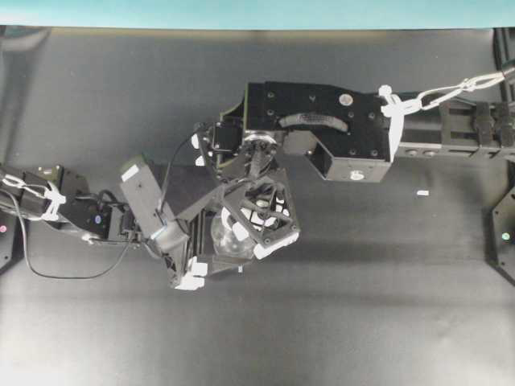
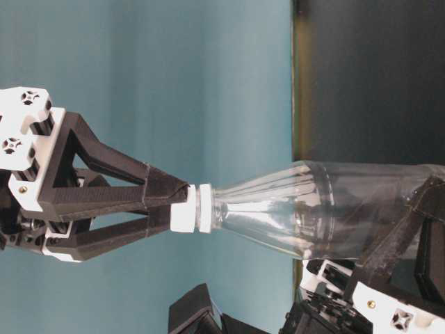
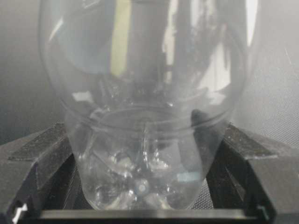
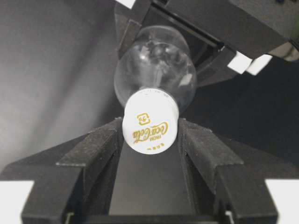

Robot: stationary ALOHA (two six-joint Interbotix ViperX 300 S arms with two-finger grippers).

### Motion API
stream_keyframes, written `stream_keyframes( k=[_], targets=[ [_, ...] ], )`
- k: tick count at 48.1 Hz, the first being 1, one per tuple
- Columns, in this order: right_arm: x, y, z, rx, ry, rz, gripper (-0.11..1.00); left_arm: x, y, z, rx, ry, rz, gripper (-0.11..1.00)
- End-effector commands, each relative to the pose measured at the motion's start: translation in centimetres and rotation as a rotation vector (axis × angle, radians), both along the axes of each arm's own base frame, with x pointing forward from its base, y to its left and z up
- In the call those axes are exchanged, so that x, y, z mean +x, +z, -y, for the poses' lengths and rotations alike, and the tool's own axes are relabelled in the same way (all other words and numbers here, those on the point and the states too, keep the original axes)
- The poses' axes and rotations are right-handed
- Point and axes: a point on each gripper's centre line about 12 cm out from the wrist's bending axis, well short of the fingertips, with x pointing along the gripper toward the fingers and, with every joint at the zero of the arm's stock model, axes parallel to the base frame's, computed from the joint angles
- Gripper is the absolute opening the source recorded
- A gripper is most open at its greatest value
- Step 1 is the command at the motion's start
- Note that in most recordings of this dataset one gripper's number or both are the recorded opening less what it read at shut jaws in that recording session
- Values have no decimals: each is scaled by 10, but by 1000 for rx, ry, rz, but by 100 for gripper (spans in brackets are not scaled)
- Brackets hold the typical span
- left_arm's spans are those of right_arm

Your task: Open the bottle cap by holding the bottle with the left arm and twisting the cap with the right arm.

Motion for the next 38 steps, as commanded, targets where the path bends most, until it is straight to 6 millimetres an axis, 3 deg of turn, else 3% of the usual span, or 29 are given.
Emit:
stream_keyframes(
  k=[1, 33, 38],
  targets=[
    [0, 4, -1, -3, 16, 16, 37, 1, 2, 0, -2, -2, 9, 83],
    [-3, 5, -6, 12, 7, 42, 38, 1, 3, 1, -1, -5, 9, 83],
    [-4, 7, -6, 19, -27, 61, 63, 1, 3, 1, -1, -5, 11, 83]
  ],
)
